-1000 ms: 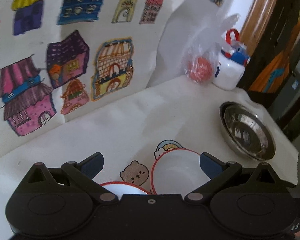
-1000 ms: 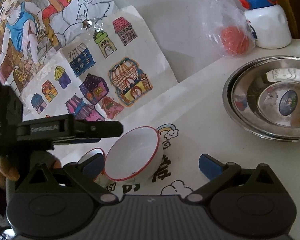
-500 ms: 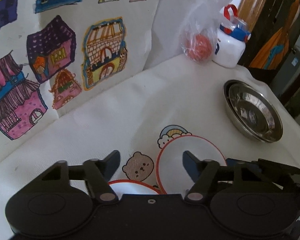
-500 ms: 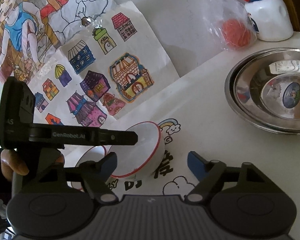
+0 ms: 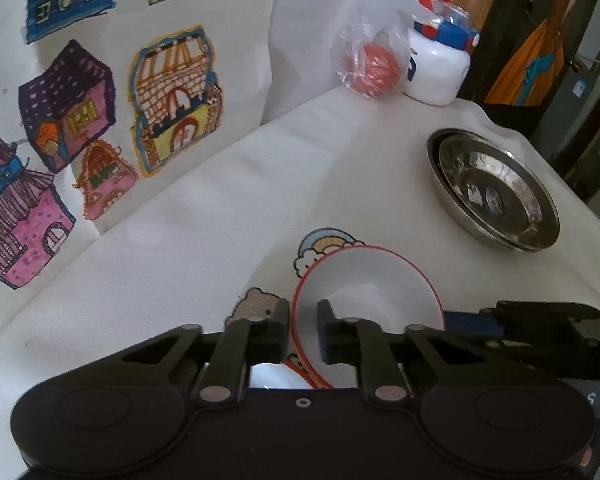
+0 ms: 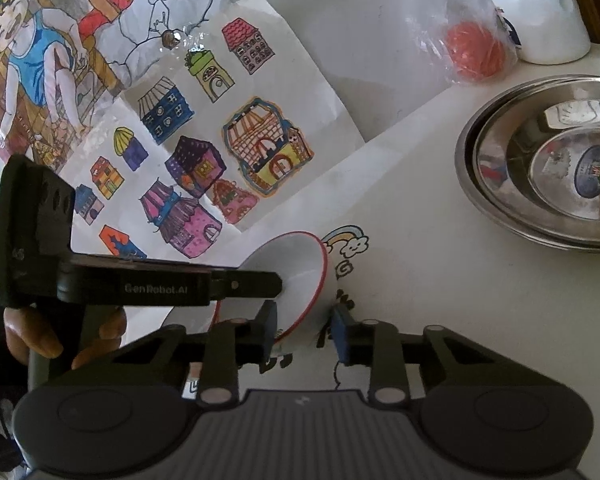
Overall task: Organize plates and bowls
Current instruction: 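Close the left gripper on the white bowl rim while the right gripper grips it too, then carry the white bowl with both grippers and lower it into the steel bowl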
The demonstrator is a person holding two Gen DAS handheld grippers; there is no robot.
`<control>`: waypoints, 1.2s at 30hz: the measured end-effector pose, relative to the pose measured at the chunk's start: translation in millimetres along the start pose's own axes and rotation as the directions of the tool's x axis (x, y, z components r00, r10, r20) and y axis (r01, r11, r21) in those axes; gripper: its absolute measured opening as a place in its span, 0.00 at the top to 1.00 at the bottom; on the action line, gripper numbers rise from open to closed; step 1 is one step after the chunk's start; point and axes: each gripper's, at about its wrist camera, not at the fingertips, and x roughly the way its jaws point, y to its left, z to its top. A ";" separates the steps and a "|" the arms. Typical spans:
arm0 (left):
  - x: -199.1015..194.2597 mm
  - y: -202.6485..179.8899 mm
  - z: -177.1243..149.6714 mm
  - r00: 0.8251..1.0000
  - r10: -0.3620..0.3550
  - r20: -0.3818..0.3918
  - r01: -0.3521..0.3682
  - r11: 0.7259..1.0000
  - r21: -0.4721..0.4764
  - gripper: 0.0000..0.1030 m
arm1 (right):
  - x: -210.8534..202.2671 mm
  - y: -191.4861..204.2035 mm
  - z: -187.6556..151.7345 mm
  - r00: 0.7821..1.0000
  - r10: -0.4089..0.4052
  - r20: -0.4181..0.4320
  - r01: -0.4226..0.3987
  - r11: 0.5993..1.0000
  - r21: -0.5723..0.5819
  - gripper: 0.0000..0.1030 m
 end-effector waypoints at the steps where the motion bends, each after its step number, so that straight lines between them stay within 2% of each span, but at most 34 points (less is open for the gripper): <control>1: -0.7 -2.0 -0.5 1.000 0.009 0.004 -0.009 1.000 0.008 0.86 | -0.4 -0.6 0.1 1.000 0.001 -0.001 -0.001 1.000 0.005 0.70; 8: -11.9 -6.3 -2.0 0.999 0.006 0.032 -0.004 0.999 -0.045 0.88 | -4.5 -1.8 0.2 0.999 -0.037 0.025 0.037 0.999 0.011 0.84; 14: -30.4 -20.4 -6.6 0.997 0.021 0.079 -0.018 0.999 -0.036 0.90 | -15.0 -1.0 0.7 0.997 -0.052 0.058 0.051 0.999 0.013 0.90; 20: -53.8 -33.3 -12.4 0.992 0.016 0.122 -0.011 0.999 -0.046 0.91 | -35.5 5.6 1.6 0.994 -0.047 0.099 0.047 0.999 0.009 0.92; 29: -100.8 -53.8 -29.6 0.983 0.009 0.185 0.000 0.999 -0.050 0.91 | -77.9 35.6 -3.8 0.988 -0.046 0.145 0.056 0.996 -0.064 0.92; 36: -123.7 -59.8 -56.0 0.987 -0.020 0.162 0.035 0.995 -0.089 0.91 | -99.0 54.3 -19.6 0.991 -0.042 0.125 0.055 0.994 -0.099 0.92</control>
